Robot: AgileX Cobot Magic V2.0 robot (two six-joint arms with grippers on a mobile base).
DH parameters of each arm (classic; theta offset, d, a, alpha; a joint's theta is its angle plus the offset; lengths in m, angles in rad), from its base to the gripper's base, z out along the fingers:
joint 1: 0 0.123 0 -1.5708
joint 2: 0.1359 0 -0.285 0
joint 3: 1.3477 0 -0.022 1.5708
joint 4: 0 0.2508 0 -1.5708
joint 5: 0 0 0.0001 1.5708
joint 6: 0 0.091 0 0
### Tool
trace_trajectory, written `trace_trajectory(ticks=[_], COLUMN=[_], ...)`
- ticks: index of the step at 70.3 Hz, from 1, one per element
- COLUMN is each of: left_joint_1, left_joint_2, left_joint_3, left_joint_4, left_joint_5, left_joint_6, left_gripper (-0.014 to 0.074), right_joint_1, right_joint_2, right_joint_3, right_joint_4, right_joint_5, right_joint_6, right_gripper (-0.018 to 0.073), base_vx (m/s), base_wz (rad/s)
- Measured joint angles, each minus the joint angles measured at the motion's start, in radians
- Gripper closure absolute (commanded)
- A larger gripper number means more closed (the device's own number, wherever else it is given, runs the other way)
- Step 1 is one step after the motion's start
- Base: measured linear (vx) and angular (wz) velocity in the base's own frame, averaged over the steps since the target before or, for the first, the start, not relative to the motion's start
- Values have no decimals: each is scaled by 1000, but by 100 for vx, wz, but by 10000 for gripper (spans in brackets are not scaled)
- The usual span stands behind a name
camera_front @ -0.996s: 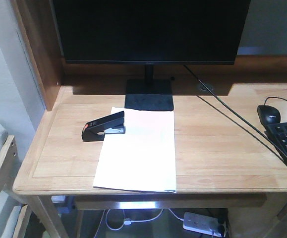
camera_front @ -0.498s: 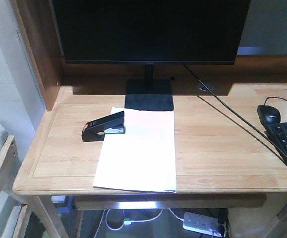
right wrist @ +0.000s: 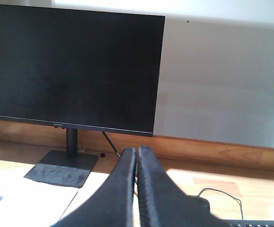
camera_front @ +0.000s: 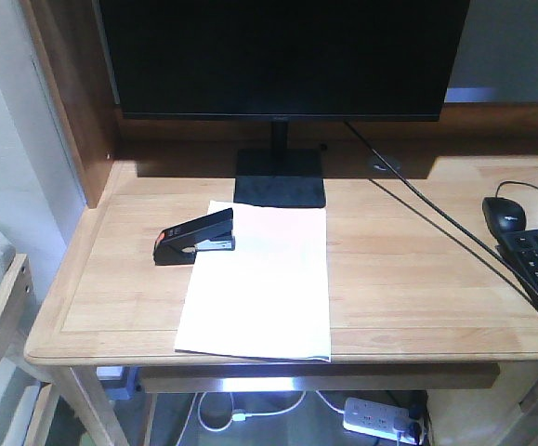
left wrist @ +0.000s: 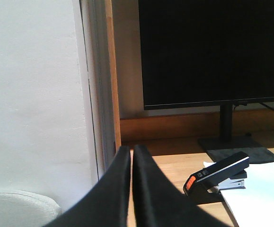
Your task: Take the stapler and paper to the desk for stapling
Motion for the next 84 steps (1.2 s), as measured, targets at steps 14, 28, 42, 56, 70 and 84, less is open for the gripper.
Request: trace_trajectory(ticks=[14, 28, 42, 56, 70, 84], left_joint_1=[0, 0, 0, 0, 0, 0], left_joint_2=[0, 0, 0, 0, 0, 0], left_joint_3=[0, 0, 0, 0, 0, 0], left_joint_4=[0, 0, 0, 0, 0, 0], left_joint_5=[0, 0, 0, 0, 0, 0], left_joint_6=[0, 0, 0, 0, 0, 0], left_gripper=[603, 603, 603, 603, 603, 603], right_joint_1=[-50, -234, -373, -421, -429, -429], right_joint_2=[0, 0, 0, 0, 0, -54], right_joint_3=[0, 0, 0, 0, 5, 147], right_joint_4=[26, 308, 572, 826, 1000, 1010], right_joint_5=[0, -3, -82, -145, -153, -330], right_joint_6=[-41, -290, -614, -900, -1092, -1118], right_gripper=[569, 569, 569, 569, 569, 569], base_vx=[0, 0, 0, 0, 0, 0], base_wz=[0, 0, 0, 0, 0, 0])
